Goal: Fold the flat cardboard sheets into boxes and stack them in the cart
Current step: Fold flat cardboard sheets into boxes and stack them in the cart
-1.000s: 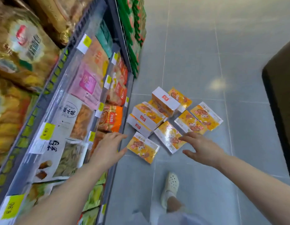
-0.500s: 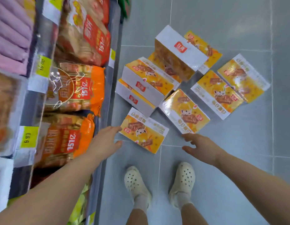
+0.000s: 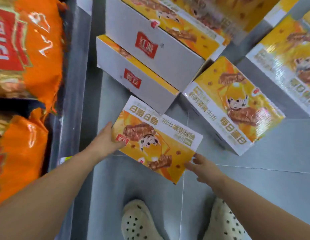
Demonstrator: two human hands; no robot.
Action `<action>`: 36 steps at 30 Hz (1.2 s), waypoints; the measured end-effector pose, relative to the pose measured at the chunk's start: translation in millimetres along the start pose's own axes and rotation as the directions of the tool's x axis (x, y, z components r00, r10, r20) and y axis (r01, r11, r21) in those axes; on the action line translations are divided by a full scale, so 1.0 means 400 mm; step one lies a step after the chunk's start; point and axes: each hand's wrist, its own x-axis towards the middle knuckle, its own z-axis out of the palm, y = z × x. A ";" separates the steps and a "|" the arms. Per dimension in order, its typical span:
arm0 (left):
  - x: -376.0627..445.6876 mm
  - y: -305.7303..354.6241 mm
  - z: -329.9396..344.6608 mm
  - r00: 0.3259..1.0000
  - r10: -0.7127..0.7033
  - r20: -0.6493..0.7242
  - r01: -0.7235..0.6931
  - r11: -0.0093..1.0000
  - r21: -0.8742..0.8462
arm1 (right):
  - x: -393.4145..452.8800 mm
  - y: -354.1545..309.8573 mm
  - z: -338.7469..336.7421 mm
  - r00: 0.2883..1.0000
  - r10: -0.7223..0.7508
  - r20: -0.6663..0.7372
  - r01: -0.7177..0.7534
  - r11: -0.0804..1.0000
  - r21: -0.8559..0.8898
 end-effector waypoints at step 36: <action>-0.970 0.401 -0.403 0.915 0.313 -0.256 -0.400 0.792 -0.461 | -1.065 -0.287 -0.281 0.832 -0.364 -0.420 0.478 0.853 0.208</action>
